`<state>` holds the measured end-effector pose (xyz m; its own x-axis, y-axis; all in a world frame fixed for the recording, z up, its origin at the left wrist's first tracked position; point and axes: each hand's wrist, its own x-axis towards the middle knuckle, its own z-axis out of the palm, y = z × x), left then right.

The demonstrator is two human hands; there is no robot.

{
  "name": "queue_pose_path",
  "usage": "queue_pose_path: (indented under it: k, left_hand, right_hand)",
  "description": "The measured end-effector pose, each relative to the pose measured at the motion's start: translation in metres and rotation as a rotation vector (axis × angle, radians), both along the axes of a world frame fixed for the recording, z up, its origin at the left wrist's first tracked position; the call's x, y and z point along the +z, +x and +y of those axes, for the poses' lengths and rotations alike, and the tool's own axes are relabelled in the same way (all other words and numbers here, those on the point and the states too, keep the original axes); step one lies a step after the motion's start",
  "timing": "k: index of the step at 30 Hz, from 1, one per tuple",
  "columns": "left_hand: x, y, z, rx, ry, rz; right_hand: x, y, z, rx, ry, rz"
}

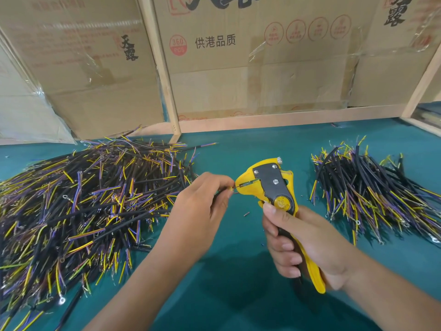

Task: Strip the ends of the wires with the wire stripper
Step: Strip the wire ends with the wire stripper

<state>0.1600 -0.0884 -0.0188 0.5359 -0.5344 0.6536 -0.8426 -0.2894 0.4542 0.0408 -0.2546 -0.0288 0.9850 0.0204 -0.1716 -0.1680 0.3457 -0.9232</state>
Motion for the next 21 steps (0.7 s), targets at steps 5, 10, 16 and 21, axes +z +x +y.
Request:
queue_pose_path:
  k: [5, 10, 16, 21]
  left_hand:
    - [0.000, 0.000, -0.002, 0.002, -0.029, 0.035]
    - [0.001, 0.004, 0.002, -0.016, -0.003, 0.010]
    - [0.007, 0.016, 0.012, -0.050, 0.051, 0.042]
    - [0.009, 0.042, 0.030, 0.006, -0.201, 0.368]
  right_hand:
    - [-0.001, 0.000, 0.001, 0.013, 0.005, 0.006]
    - [0.000, -0.001, -0.002, 0.024, 0.018, 0.021]
    - [0.001, -0.001, -0.001, 0.025, 0.045, 0.007]
    - [0.012, 0.002, -0.015, -0.112, 0.127, -0.056]
